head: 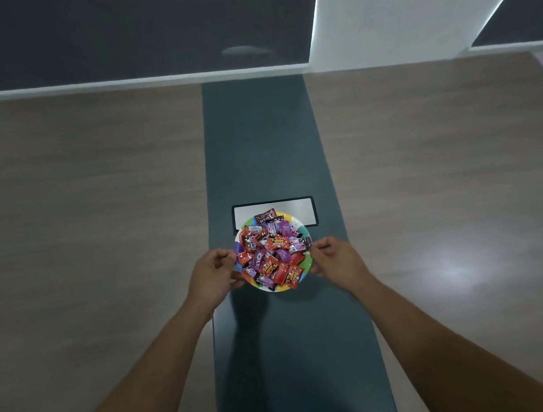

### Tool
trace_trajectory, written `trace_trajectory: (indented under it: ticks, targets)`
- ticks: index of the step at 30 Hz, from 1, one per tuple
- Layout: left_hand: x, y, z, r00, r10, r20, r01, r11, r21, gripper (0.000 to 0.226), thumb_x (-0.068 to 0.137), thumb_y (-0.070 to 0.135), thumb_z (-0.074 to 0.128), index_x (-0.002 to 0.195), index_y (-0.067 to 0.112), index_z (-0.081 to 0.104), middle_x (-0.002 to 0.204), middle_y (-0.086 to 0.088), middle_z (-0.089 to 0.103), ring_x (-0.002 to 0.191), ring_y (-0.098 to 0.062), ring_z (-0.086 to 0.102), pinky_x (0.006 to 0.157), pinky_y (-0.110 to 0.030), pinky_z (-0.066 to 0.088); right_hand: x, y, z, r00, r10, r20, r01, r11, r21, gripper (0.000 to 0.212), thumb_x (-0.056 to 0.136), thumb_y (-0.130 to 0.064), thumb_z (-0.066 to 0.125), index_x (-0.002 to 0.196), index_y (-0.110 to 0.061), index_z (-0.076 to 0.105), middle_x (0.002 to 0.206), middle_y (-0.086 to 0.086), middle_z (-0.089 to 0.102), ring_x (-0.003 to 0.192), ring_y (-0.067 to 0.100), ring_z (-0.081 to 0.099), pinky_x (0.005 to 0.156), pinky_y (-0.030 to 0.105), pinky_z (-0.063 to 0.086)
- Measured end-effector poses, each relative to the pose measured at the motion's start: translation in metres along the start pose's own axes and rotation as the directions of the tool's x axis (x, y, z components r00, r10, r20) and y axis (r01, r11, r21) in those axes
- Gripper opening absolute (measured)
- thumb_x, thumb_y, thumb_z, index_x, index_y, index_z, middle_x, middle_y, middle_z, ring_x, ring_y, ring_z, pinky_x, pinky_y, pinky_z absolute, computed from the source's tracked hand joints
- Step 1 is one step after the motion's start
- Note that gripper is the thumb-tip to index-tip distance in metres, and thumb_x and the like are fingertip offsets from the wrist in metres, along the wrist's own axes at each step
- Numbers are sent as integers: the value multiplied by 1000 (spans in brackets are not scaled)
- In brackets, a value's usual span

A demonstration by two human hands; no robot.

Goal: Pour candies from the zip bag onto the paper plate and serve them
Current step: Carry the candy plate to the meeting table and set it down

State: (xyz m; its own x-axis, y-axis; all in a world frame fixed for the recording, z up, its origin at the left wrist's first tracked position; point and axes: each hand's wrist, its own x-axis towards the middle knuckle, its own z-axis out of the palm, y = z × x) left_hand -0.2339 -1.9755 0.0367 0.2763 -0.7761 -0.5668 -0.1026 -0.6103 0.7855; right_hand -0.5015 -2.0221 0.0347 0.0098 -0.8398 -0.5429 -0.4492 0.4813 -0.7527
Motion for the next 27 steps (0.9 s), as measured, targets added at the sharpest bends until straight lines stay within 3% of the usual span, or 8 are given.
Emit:
trace_trajectory:
  ticks: [6,11,18,22,27]
  targets:
    - [48,8,20,1000,-25,-7,25,1000,-6,15,111,23,55,105,14,65,105,-7,78,86,-26,79,85,-44,68,52,2,0,1000,6,-3,-6,1000,-26,11,103,-30,66,100,-19,66,88,4,81,80,25,82,83,53,67]
    - [82,7,34,998,-55,-22,56,998,19,19,111,26,55,113,11,67,106,-5,78,91,-27,81,83,-41,69,91,6,0,1000,20,-11,-20,998,-52,11,102,-32,65,96,-23,66,85,5,82,82,27,81,85,54,66]
    - [122,-4,51,995,-96,-35,97,995,34,20,110,24,57,115,7,66,100,-6,76,92,-32,81,85,-47,69,132,19,4,999,54,-4,-54,996,-75,10,104,-29,64,96,-24,66,89,1,81,77,20,81,84,49,67]
    - [142,-10,54,992,-116,-45,119,991,63,18,110,24,57,113,8,65,103,-9,77,91,-32,81,84,-45,69,151,25,9,996,85,-3,-84,991,-105,17,106,-27,62,110,-12,70,95,5,81,67,12,77,75,38,66]
    - [163,-8,58,992,-111,-53,115,989,89,19,110,25,57,113,8,66,106,-10,78,92,-32,81,83,-43,69,171,25,13,996,83,-16,-84,988,-131,19,106,-28,62,111,-11,70,90,0,79,56,1,73,58,21,57]
